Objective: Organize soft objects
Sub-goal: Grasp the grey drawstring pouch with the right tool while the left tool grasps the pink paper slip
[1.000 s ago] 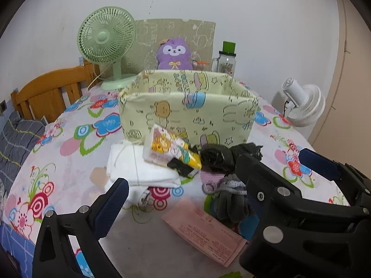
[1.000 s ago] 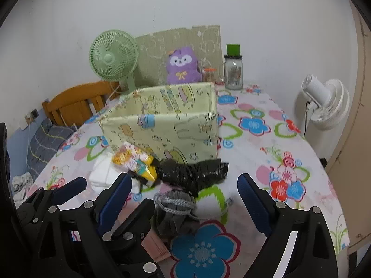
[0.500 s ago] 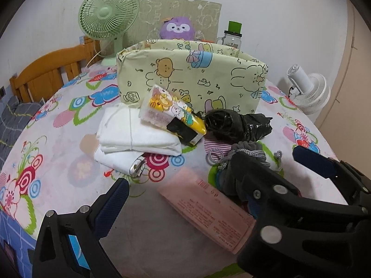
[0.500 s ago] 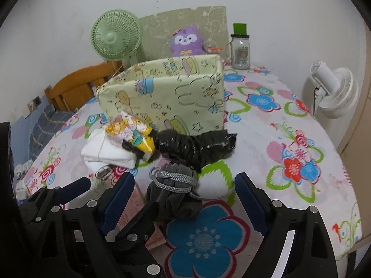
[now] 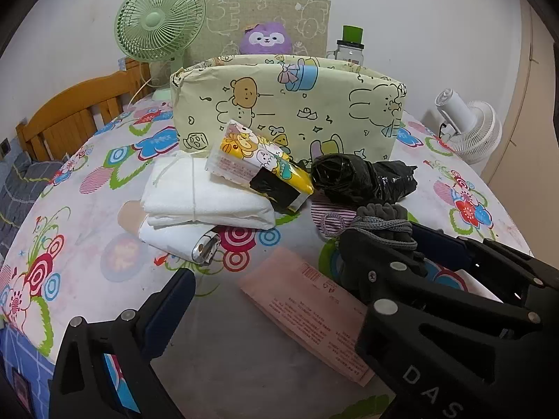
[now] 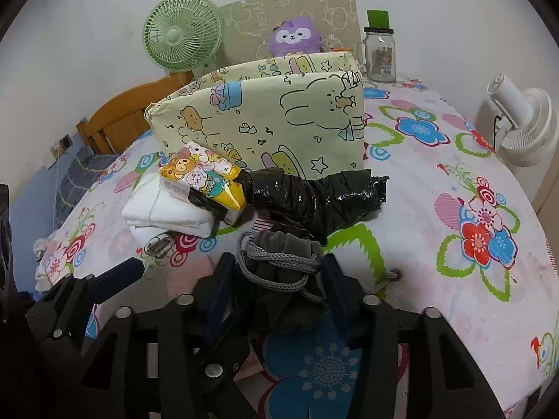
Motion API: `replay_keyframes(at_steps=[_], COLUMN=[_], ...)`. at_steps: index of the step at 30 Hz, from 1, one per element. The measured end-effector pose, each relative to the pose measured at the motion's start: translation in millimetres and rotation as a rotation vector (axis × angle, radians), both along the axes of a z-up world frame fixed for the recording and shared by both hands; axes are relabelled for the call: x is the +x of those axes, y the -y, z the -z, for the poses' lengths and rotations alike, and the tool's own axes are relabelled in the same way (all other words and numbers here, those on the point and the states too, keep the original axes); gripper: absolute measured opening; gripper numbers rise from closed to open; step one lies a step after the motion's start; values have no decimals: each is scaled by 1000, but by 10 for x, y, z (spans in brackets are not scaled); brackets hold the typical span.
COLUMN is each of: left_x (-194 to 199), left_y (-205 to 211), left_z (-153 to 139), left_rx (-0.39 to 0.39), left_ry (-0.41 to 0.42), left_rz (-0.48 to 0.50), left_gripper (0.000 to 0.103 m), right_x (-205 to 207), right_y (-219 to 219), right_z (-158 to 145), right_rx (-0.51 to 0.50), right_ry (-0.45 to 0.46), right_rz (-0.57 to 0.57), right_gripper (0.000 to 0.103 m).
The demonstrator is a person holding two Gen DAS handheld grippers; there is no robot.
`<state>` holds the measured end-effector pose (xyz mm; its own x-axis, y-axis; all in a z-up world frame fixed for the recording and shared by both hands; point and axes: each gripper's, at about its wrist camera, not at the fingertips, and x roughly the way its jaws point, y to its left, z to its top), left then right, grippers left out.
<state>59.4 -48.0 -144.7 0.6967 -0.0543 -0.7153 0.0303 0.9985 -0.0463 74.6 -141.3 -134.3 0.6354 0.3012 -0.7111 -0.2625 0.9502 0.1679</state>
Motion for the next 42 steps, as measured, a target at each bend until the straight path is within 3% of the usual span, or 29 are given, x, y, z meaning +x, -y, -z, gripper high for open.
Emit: replay_keyframes(at_steps=[5, 17, 23, 25, 27, 37, 42], left_x=[-11, -13, 61, 63, 67, 59, -2], left_y=[16, 148, 223, 239, 251, 259, 239], left_z=[-6, 15, 22, 22, 19, 14, 25], left_rx=[-1, -49, -36, -24, -12, 9, 10], left_ry=[1, -27, -8, -1, 7, 0, 1], left_rz=[-5, 15, 20, 17, 22, 31, 23], left_gripper=[100, 86, 71, 62, 45, 45, 54], right_x=[-37, -113, -108, -100, -93, -99, -142], right_y=[25, 240, 339, 366, 379, 301, 242], right_z=[-31, -91, -100, -87, -66, -51, -49], right_rx=[-4, -34, -34, -33, -30, -15, -18], right_ry=[21, 69, 68, 62, 53, 46, 46], right_rz=[13, 96, 124, 132, 138, 122, 116], right_gripper=[45, 44, 45, 45, 45, 45, 45])
